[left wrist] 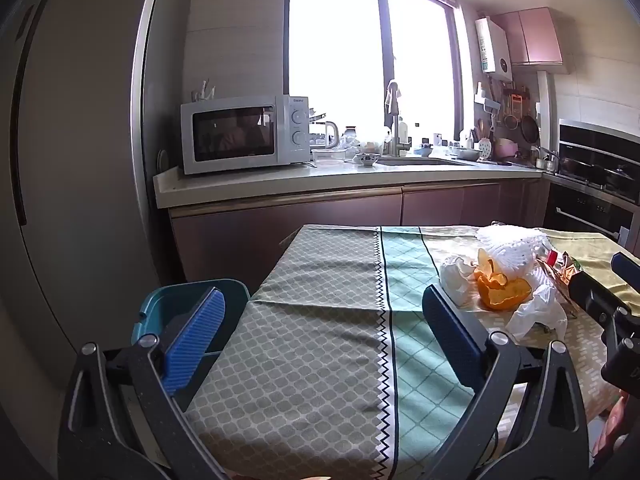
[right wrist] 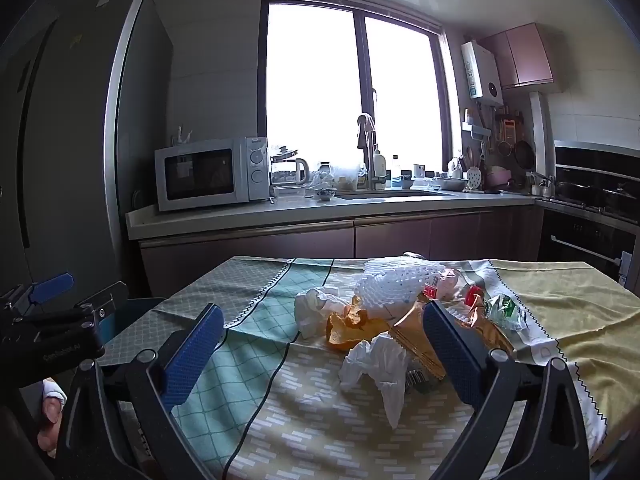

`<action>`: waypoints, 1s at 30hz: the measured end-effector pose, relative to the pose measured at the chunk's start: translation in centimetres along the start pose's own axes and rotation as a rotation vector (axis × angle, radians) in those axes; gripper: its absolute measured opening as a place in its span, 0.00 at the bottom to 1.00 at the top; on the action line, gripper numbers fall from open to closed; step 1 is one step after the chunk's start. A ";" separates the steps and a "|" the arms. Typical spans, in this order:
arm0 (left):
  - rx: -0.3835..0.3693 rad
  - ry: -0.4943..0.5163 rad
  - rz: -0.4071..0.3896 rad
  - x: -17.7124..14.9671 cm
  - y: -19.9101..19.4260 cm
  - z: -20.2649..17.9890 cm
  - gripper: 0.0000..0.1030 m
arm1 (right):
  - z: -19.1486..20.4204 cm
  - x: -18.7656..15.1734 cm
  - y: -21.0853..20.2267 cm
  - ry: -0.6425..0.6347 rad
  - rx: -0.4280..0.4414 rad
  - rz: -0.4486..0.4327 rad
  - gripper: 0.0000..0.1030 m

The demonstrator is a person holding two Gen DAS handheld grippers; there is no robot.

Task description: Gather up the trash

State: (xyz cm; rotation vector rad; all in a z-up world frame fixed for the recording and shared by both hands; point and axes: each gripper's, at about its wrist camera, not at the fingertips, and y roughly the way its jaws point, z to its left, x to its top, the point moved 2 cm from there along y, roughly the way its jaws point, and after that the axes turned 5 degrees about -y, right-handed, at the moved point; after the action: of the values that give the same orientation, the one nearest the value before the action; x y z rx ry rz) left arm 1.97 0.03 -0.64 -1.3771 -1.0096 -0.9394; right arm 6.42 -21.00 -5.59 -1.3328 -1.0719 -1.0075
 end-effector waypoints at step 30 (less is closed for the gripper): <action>-0.008 -0.010 -0.010 0.0 -0.8 -0.1 0.95 | 0.0 0.4 -0.9 0.011 -0.011 -0.007 0.94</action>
State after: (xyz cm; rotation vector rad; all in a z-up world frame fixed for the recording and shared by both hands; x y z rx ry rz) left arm 1.21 -0.07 -0.42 -1.3856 -1.0217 -0.9456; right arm 5.65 -21.00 -4.96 -1.3319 -1.0647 -1.0262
